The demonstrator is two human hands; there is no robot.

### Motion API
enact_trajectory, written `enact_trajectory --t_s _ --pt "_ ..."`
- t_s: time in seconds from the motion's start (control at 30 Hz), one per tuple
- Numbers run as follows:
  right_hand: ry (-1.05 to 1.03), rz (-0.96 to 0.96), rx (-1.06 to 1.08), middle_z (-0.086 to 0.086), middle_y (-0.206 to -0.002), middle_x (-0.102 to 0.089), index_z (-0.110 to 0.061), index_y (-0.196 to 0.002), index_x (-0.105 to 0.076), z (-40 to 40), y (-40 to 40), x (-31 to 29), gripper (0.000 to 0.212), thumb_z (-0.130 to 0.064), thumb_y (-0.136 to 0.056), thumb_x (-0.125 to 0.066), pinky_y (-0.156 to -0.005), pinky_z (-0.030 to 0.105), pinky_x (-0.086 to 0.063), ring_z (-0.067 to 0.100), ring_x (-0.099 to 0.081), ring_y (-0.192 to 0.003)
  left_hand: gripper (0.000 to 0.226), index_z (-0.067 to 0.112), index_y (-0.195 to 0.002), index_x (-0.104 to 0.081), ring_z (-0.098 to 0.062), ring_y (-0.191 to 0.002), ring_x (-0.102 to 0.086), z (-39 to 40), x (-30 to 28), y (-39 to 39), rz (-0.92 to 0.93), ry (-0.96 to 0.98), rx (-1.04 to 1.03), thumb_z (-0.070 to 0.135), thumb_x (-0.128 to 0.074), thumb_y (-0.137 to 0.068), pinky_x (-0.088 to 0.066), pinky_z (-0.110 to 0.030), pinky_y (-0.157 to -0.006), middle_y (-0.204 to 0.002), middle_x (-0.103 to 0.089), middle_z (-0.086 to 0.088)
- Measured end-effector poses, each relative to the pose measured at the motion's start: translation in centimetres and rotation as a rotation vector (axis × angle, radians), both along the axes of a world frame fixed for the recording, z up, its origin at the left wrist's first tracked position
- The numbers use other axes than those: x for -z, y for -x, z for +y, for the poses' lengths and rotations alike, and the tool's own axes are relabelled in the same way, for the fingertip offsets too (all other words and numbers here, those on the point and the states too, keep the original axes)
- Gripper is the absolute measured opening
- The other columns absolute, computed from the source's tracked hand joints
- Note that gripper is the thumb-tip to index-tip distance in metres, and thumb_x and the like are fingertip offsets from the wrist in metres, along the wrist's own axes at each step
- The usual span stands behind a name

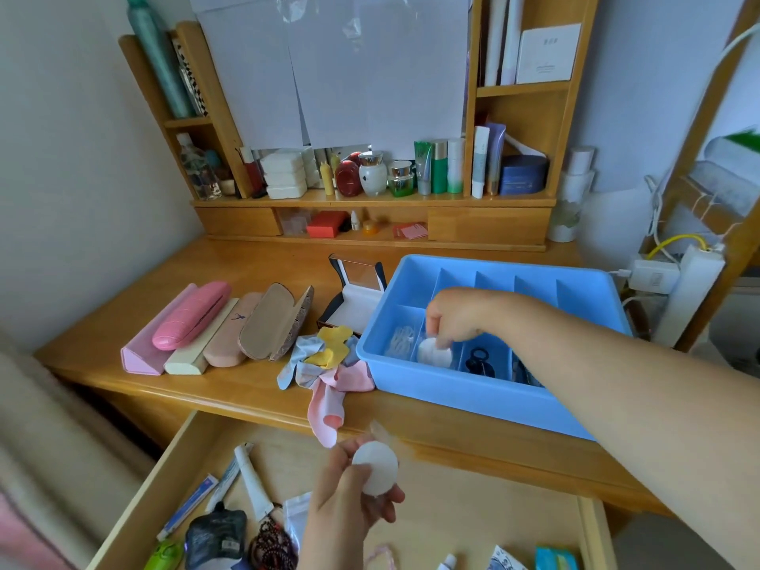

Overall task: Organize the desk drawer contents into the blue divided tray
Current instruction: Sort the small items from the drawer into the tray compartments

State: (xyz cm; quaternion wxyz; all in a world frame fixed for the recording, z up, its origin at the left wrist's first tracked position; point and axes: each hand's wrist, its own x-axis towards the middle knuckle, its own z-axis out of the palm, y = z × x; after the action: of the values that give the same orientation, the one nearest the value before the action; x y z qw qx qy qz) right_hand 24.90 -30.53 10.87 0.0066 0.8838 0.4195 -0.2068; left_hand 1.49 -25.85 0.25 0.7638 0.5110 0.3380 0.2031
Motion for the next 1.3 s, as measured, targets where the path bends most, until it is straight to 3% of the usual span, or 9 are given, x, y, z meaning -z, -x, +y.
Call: enact_trajectory --t_s 0.17,0.27,0.37,0.43,0.67,0.73,0.9,1.17,1.3 --pt "0.051 -0.226 -0.009 -0.001 -0.112 -0.061 -0.021 -0.104 -0.067 0.0 1.0 2.8 0.024 -0.013 -0.087 -0.053 -0.074 0.03 -0.042 0.023 -0.057 -0.095 0.016 0.006 -0.095 -0.043 -0.029 -0.046 -0.056 -0.4 0.6 0.4 0.023 -0.074 0.022 -0.008 -0.036 -0.095 -0.042 -0.029 -0.041 -0.065 -0.066 -0.023" --pt "-0.217 -0.25 0.053 -0.006 -0.101 -0.059 -0.023 -0.095 -0.068 -1.1 1.1 2.2 0.012 -0.023 -0.084 -0.065 -0.076 0.03 -0.045 0.019 -0.058 -0.096 0.014 0.008 -0.096 -0.047 -0.029 -0.052 -0.063 -0.7 -0.3 0.2 -0.022 -0.084 -0.012 -0.005 -0.05 -0.092 -0.05 -0.03 -0.045 -0.074 -0.066 -0.017" --pt "-0.619 0.105 0.168 -0.01 -0.075 -0.065 -0.022 -0.078 -0.067 -3.0 3.4 0.6 0.02 -0.041 -0.083 -0.067 -0.062 0.023 -0.045 0.005 -0.061 -0.073 0.023 0.013 -0.097 -0.047 -0.032 -0.053 -0.066 -0.8 -1.8 -0.3 -0.085 -0.101 -0.062 -0.007 -0.054 -0.089 -0.053 -0.029 -0.045 -0.088 -0.062 -0.018" --pt "-0.589 0.466 0.099 -0.009 -0.074 -0.07 -0.027 -0.078 -0.066 -4.4 6.3 0.3 0.024 -0.051 -0.082 -0.064 -0.055 0.02 -0.045 -0.002 -0.059 -0.058 0.025 0.014 -0.095 -0.046 -0.034 -0.053 -0.067 -1.0 -2.5 -0.6 -0.12 -0.119 -0.091 -0.008 -0.057 -0.086 -0.053 -0.028 -0.045 -0.089 -0.062 -0.019" --pt "-0.692 0.863 0.204 -0.004 -0.068 -0.067 -0.018 -0.087 -0.064 -7.4 9.5 3.0 0.005 -0.015 -0.086 -0.067 -0.059 0.021 -0.048 0.009 -0.06 -0.062 0.015 0.007 -0.092 -0.045 -0.03 -0.058 -0.068 -2.7 -3.0 -0.8 -0.206 -0.138 -0.056 -0.002 -0.056 -0.087 -0.054 -0.027 -0.051 -0.082 -0.063 -0.019" --pt "-0.768 0.741 0.269 -0.007 -0.063 -0.066 -0.021 -0.084 -0.063 -7.5 7.6 2.4 0.011 -0.011 -0.087 -0.065 -0.058 0.021 -0.047 0.009 -0.059 -0.059 0.011 0.009 -0.097 -0.048 -0.027 -0.06 -0.068 -2.8 -2.5 -0.4 -0.199 -0.144 -0.036 0.001 -0.052 -0.09 -0.056 -0.027 -0.055 -0.081 -0.067 -0.012" --pt "-0.946 -0.036 0.367 -0.013 -0.073 -0.063 -0.029 -0.069 -0.059 -6.8 0.9 -0.6 0.018 -0.018 -0.078 -0.071 -0.061 0.024 -0.043 0.01 -0.06 -0.069 0.018 0.009 -0.099 -0.053 -0.022 -0.055 -0.065 -2.1 -0.7 1.0 -0.088 -0.118 -0.056 -0.007 -0.047 -0.092 -0.056 -0.028 -0.055 -0.075 -0.068 -0.007" --pt "-0.349 -0.459 0.037 0.0 -0.08 -0.057 -0.016 -0.084 -0.059 -1.6 0.7 1.3 0.012 -0.007 -0.084 -0.051 -0.06 0.028 -0.033 0.022 -0.05 -0.076 0.018 0.001 -0.094 -0.052 -0.019 -0.046 -0.059 -1.9 0.8 2.5 -0.016 -0.137 -0.019 -0.013 -0.044 -0.091 -0.052 -0.026 -0.048 -0.065 -0.067 -0.007" --pt "-0.378 -0.433 0.02 0.004 -0.08 -0.055 -0.01 -0.089 -0.059 -0.7 0.7 1.4 0.009 -0.008 -0.085 -0.051 -0.06 0.03 -0.035 0.024 -0.051 -0.076 0.017 0.0 -0.094 -0.053 -0.019 -0.046 -0.059 -1.7 1.1 3.1 0.001 -0.149 -0.001 -0.014 -0.043 -0.091 -0.051 -0.026 -0.048 -0.066 -0.066 -0.008"
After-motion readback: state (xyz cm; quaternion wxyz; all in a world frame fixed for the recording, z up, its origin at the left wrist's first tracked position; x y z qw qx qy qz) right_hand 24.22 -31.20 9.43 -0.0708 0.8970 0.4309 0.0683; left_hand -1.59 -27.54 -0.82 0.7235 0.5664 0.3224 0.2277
